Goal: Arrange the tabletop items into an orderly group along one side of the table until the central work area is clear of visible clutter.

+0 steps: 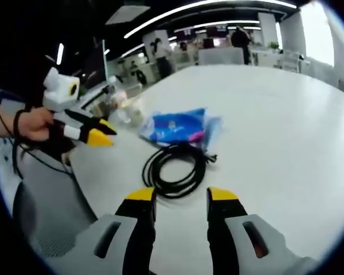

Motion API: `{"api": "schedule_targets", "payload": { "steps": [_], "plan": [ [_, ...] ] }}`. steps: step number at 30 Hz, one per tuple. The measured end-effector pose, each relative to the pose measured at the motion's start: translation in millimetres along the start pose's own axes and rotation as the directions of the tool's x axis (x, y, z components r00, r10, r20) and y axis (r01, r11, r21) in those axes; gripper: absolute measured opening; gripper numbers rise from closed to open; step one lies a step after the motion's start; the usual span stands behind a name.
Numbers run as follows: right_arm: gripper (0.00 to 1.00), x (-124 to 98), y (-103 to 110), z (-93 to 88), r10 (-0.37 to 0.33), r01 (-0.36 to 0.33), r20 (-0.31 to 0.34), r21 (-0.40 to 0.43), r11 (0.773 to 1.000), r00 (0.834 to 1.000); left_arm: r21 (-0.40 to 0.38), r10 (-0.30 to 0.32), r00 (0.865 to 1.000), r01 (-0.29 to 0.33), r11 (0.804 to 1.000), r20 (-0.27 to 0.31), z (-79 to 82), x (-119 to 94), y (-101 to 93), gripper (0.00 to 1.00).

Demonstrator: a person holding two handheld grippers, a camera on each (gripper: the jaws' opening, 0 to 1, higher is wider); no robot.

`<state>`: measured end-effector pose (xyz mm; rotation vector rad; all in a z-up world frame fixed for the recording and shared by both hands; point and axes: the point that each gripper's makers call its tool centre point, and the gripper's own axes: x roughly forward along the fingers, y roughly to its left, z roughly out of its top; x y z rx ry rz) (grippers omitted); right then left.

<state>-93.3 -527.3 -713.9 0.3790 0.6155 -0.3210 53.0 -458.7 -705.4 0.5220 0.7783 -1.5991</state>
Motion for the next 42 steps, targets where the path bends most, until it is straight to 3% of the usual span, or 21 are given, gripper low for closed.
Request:
{"api": "schedule_targets", "payload": {
  "steps": [7, 14, 31, 36, 42],
  "plan": [
    [0.34, 9.3, -1.9, -3.0, -0.014, 0.014, 0.005, 0.073, 0.997, 1.000, 0.004, -0.024, 0.999, 0.024, 1.000, -0.045, -0.8, 18.1, -15.4, 0.28],
    [0.34, 19.2, -1.1, -4.8, -0.017, 0.015, 0.015, 0.142, 0.990, 1.000, -0.058, -0.003, 0.998, 0.000, 0.998, -0.059, -1.9, 35.4, -18.7, 0.27],
    [0.29, 39.2, -9.2, -4.2, -0.016, 0.013, 0.009, 0.236, 0.972, 1.000, -0.133, 0.041, 0.997, -0.050, 0.990, -0.066, -2.7, 56.0, -21.7, 0.27],
    [0.28, 42.9, -9.6, -2.3, -0.016, 0.007, 0.028, 0.298, 0.955, 0.999, -0.157, 0.058, 0.996, -0.069, 0.985, -0.071, -3.2, 59.8, -21.7, 0.27],
    [0.26, 43.8, -12.1, -3.2, -0.026, 0.016, 0.028, 0.313, 0.950, 0.999, -0.206, 0.052, 0.997, -0.062, 0.977, -0.056, -1.0, 65.7, -27.4, 0.26]
  ]
}}
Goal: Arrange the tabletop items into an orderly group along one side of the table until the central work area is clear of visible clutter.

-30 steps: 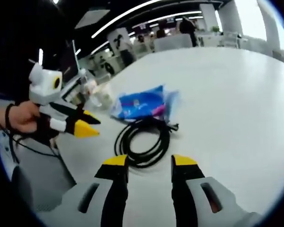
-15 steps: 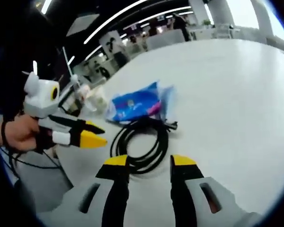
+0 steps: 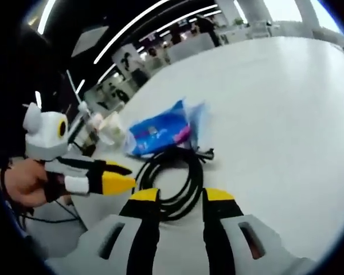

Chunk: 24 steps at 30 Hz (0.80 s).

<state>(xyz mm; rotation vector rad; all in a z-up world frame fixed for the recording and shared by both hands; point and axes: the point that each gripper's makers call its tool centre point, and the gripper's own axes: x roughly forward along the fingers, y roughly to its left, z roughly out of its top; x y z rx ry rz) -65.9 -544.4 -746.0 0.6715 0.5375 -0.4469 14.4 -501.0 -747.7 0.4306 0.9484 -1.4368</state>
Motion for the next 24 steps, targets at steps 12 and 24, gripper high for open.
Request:
{"api": "schedule_targets", "payload": {
  "steps": [12, 24],
  "plan": [
    [0.12, 3.1, -10.6, -4.1, -0.033, 0.033, -0.031, 0.006, 0.999, 0.999, -0.014, 0.021, 0.999, -0.022, 1.000, -0.034, -11.5, 12.5, -4.7, 0.06],
    [0.05, -7.7, -13.6, -2.0, -0.013, 0.013, -0.011, 0.018, 1.000, 1.000, -0.036, 0.013, 1.000, -0.014, 0.999, -0.018, -5.2, 9.1, -14.1, 0.02]
  ]
}}
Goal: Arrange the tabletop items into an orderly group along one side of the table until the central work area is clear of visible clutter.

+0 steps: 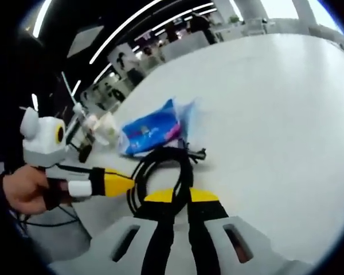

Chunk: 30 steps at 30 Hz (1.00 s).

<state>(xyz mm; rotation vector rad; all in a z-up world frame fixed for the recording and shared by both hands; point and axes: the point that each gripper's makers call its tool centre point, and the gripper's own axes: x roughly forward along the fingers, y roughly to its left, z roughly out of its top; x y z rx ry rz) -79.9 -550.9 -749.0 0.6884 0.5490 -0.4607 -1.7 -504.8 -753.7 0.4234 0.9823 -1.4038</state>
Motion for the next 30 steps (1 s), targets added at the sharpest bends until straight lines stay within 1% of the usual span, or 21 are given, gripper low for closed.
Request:
{"api": "schedule_targets", "payload": {
  "steps": [5, 15, 21, 26, 30],
  "plan": [
    [0.05, -6.6, -0.6, 1.7, 0.007, -0.007, 0.014, -0.008, 1.000, 1.000, 0.005, -0.011, 1.000, 0.011, 1.000, 0.007, 2.2, -2.3, -6.5, 0.02],
    [0.04, -17.3, -6.6, 0.9, 0.004, -0.005, 0.038, 0.012, 1.000, 0.999, 0.015, -0.032, 0.999, 0.032, 0.999, -0.005, -0.8, -1.6, -19.0, 0.02],
    [0.03, -26.4, -14.9, -0.4, -0.007, 0.005, 0.051, 0.035, 0.999, 0.999, 0.054, -0.052, 0.998, 0.053, 0.997, -0.025, -7.2, 1.1, -33.6, 0.02],
    [0.03, -33.9, -22.0, -5.6, -0.021, 0.018, 0.056, 0.051, 0.999, 0.998, 0.085, -0.069, 0.997, 0.073, 0.994, -0.042, -10.6, 3.4, -44.4, 0.02],
    [0.03, -37.7, -26.3, -11.9, -0.033, 0.028, 0.057, 0.084, 0.996, 0.998, 0.102, -0.077, 0.996, 0.081, 0.991, -0.048, -11.6, 5.1, -47.8, 0.02]
  ]
}}
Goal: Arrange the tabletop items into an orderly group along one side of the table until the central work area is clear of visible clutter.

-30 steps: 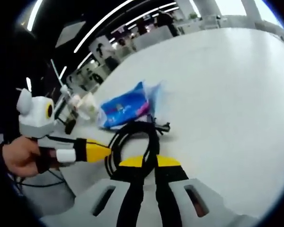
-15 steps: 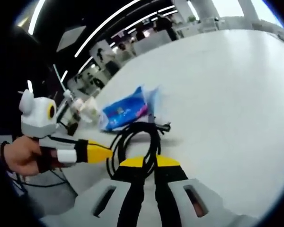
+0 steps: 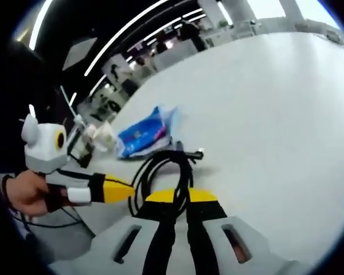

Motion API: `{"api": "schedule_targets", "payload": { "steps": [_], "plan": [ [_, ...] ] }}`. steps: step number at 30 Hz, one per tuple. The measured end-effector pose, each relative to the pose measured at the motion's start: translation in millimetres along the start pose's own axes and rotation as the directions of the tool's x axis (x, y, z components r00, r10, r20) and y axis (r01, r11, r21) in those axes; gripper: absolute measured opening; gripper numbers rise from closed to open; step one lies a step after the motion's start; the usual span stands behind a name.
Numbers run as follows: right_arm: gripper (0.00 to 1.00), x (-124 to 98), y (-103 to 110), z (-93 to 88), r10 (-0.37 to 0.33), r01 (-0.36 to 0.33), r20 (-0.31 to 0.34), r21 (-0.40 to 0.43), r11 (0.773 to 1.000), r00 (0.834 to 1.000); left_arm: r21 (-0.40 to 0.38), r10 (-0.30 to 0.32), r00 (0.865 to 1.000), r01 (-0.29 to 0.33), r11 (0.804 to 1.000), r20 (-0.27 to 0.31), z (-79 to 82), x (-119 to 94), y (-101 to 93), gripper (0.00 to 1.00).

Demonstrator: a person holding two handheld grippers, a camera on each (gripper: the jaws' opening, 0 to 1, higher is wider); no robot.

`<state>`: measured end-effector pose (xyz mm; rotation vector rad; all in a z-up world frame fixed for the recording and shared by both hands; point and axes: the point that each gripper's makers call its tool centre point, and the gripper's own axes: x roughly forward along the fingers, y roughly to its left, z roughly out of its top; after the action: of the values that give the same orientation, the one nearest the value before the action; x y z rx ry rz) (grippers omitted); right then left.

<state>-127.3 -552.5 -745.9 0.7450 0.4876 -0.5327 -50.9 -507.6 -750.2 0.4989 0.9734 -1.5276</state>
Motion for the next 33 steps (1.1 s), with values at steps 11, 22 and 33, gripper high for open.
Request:
{"api": "schedule_targets", "payload": {
  "steps": [11, 22, 33],
  "plan": [
    [0.05, 0.6, 1.4, -5.9, -0.013, 0.013, -0.007, 0.023, 1.000, 1.000, -0.012, 0.006, 1.000, -0.007, 1.000, -0.011, -6.5, 1.0, 4.1, 0.03],
    [0.08, 0.8, 0.8, -7.2, -0.022, 0.022, -0.016, 0.007, 1.000, 1.000, -0.002, 0.007, 1.000, -0.007, 1.000, -0.011, -7.3, -5.6, 7.8, 0.08],
    [0.10, -5.1, -4.5, -4.3, -0.041, 0.041, -0.023, -0.008, 0.999, 0.999, -0.031, 0.023, 1.000, -0.022, 0.999, 0.012, -7.6, -17.7, 23.0, 0.07]
  ]
}}
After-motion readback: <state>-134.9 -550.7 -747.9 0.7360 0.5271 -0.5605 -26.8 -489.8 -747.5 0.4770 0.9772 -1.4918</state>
